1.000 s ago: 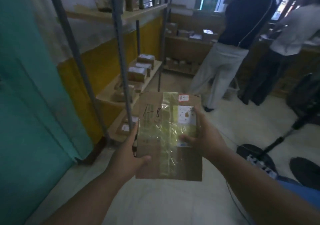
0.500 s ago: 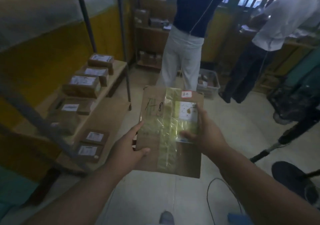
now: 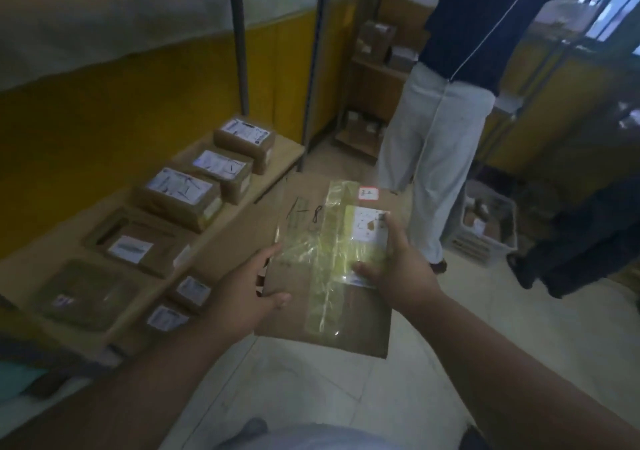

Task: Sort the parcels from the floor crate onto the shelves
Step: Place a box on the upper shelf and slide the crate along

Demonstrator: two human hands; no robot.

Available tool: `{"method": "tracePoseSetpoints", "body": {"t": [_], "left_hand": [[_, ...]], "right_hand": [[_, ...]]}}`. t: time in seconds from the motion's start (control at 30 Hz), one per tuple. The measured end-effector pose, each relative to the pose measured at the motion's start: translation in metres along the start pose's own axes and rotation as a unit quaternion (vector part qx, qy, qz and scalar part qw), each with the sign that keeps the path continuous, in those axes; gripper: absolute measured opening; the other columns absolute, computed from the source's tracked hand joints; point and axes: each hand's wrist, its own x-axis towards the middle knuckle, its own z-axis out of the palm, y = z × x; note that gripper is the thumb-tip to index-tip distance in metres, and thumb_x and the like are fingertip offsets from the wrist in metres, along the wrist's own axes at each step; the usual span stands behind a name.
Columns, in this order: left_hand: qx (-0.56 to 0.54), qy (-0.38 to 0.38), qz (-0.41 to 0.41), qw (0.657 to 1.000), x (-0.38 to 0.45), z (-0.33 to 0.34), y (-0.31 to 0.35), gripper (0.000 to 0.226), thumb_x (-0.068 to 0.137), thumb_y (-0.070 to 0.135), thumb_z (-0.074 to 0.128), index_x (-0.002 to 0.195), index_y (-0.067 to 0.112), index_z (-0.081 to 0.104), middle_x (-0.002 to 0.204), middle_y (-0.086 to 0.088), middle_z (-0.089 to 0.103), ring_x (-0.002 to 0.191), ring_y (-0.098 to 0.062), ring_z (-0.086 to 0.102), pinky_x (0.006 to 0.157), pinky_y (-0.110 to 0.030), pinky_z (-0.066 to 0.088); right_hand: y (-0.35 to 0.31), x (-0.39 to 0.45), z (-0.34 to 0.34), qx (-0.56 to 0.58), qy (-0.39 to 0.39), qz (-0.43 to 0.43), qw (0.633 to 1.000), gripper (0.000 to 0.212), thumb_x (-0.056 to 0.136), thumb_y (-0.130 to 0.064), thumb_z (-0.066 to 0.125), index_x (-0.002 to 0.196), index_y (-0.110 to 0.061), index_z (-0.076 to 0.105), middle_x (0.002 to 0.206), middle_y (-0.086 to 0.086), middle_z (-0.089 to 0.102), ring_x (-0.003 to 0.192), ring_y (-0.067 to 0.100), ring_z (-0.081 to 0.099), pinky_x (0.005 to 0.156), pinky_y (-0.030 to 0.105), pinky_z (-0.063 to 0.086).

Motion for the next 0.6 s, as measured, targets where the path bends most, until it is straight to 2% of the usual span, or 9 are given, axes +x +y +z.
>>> {"method": "tracePoseSetpoints", "body": {"t": [0.1,0.2,0.27,0.33,0.43,0.53,0.6], "left_hand": [[-0.001,-0.003,-0.008,1.000,0.040,0.008,0.006,0.082,0.080,0.013,0.081,0.125,0.064,0.037,0.117,0.031,0.051,0.105,0.006,0.059,0.077,-0.017,0.054],[-0.011,0.018,-0.026,0.999,0.076,0.025,0.007,0.088,0.074,0.010,0.085,0.133,0.054,0.038,0.109,0.039,0.044,0.092,0.019,0.053,0.067,-0.008,0.050],[-0.022,0.053,-0.046,0.997,0.097,0.039,0.003,0.089,0.073,0.008,0.086,0.140,0.046,0.040,0.111,0.039,0.044,0.091,0.018,0.054,0.070,-0.009,0.051],[-0.036,0.097,-0.068,0.992,0.113,0.058,-0.005,0.090,0.073,0.006,0.086,0.141,0.044,0.041,0.114,0.038,0.046,0.095,0.016,0.057,0.075,-0.011,0.053],[-0.044,0.166,-0.118,0.978,0.131,0.096,-0.018,0.093,0.069,0.008,0.088,0.129,0.061,0.041,0.118,0.037,0.053,0.100,0.008,0.063,0.085,-0.025,0.057],[-0.049,0.222,-0.177,0.958,0.148,0.133,-0.025,0.094,0.067,0.014,0.089,0.121,0.070,0.036,0.119,0.037,0.052,0.092,0.007,0.064,0.078,-0.026,0.057],[-0.049,0.246,-0.224,0.942,0.163,0.152,-0.038,0.093,0.068,0.018,0.088,0.126,0.068,0.035,0.114,0.031,0.054,0.086,0.000,0.064,0.072,-0.028,0.058]], "right_hand": [[0.012,0.053,-0.008,-0.007,-0.031,-0.010,0.999,0.104,0.078,-0.048,0.080,0.151,-0.046,0.006,0.137,0.001,0.053,0.113,0.023,0.061,0.091,0.037,0.052],[0.029,0.106,0.000,-0.024,-0.043,-0.058,0.997,0.106,0.075,-0.053,0.080,0.152,-0.041,0.008,0.141,-0.002,0.051,0.114,0.020,0.062,0.083,0.028,0.050],[0.039,0.141,0.006,-0.025,-0.072,-0.080,0.994,0.104,0.077,-0.051,0.080,0.153,-0.037,0.011,0.144,-0.002,0.052,0.116,0.020,0.062,0.083,0.025,0.045],[0.047,0.175,0.009,-0.031,-0.116,-0.120,0.985,0.102,0.080,-0.050,0.078,0.156,-0.035,0.011,0.145,-0.001,0.052,0.120,0.021,0.059,0.086,0.025,0.042],[0.062,0.228,0.016,-0.060,-0.186,-0.168,0.966,0.107,0.076,-0.059,0.077,0.155,-0.041,0.007,0.144,0.005,0.050,0.123,0.027,0.056,0.092,0.033,0.044],[0.076,0.275,0.037,-0.099,-0.249,-0.204,0.942,0.111,0.070,-0.064,0.077,0.152,-0.047,0.004,0.140,0.006,0.054,0.119,0.028,0.057,0.096,0.038,0.047],[0.087,0.302,0.060,-0.118,-0.277,-0.219,0.928,0.112,0.068,-0.065,0.076,0.151,-0.049,0.004,0.137,0.007,0.055,0.115,0.029,0.059,0.095,0.040,0.049]]}}
